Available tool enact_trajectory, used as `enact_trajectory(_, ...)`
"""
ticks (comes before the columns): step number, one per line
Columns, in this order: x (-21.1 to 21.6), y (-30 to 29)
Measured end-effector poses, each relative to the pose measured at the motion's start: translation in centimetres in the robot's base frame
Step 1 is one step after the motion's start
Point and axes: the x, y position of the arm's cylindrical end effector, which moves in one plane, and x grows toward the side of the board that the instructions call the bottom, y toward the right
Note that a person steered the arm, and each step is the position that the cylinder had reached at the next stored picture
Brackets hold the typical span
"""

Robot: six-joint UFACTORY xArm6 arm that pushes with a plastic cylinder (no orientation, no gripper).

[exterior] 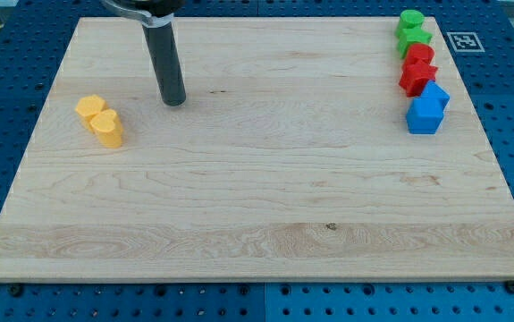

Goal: Move the arm towards the center of the board

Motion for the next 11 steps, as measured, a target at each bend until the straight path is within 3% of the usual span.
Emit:
enact_trajectory(7,1.7,2.6)
enact_trajectory(11,6.9,11.8)
